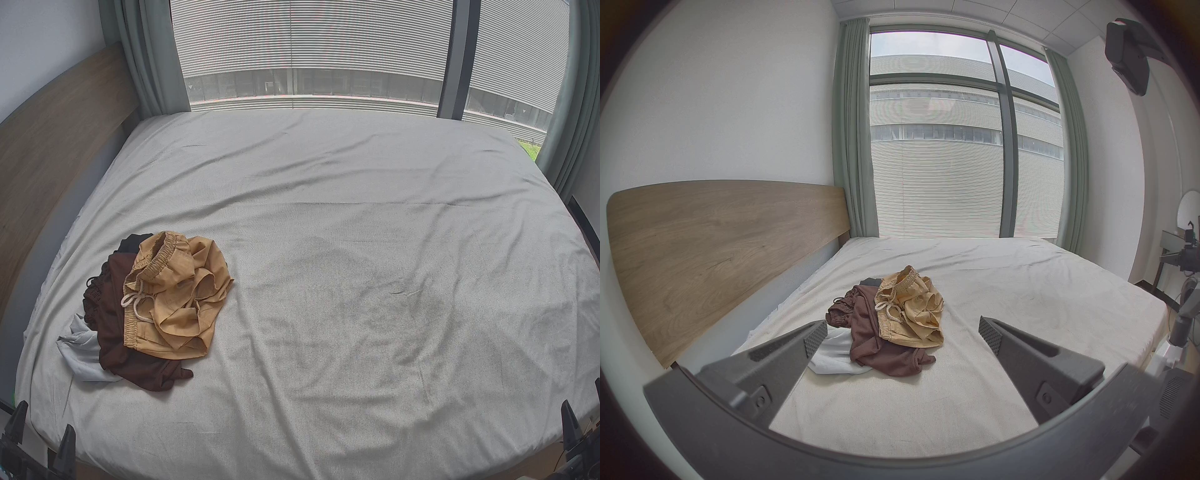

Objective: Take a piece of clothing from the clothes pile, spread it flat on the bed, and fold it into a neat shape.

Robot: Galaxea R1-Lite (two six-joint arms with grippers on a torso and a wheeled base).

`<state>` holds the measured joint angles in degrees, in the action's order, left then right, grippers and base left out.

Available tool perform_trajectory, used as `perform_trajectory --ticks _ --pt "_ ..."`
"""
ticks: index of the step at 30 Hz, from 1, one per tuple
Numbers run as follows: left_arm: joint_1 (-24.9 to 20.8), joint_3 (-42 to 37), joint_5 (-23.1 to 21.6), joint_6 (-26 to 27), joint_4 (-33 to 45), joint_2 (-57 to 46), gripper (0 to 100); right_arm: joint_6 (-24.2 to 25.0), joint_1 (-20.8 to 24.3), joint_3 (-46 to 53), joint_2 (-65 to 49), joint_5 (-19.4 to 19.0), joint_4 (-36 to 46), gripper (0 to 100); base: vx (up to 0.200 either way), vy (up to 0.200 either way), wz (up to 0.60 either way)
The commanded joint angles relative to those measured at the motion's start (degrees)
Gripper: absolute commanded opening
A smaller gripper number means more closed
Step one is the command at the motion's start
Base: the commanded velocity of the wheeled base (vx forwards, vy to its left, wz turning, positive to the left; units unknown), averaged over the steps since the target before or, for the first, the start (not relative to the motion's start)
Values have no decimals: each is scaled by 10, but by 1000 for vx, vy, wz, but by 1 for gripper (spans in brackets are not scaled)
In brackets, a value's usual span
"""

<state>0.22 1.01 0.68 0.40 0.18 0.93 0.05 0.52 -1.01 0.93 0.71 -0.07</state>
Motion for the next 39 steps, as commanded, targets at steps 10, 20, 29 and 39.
perform_trajectory --ticks 10,20,29,39 --pt "0 -10 0 -1 -1 -8 100 -4 0 10 -8 1 0 100 0 0 0" --pt "0 -10 -4 0 -1 -8 100 0 -2 10 -8 4 0 100 0 0 0" --pt "-1 -10 -6 3 -2 -9 100 0 -2 10 -8 3 0 100 0 0 0" --pt "-1 -10 -11 5 -3 -9 100 -1 -2 10 -8 3 1 100 0 0 0"
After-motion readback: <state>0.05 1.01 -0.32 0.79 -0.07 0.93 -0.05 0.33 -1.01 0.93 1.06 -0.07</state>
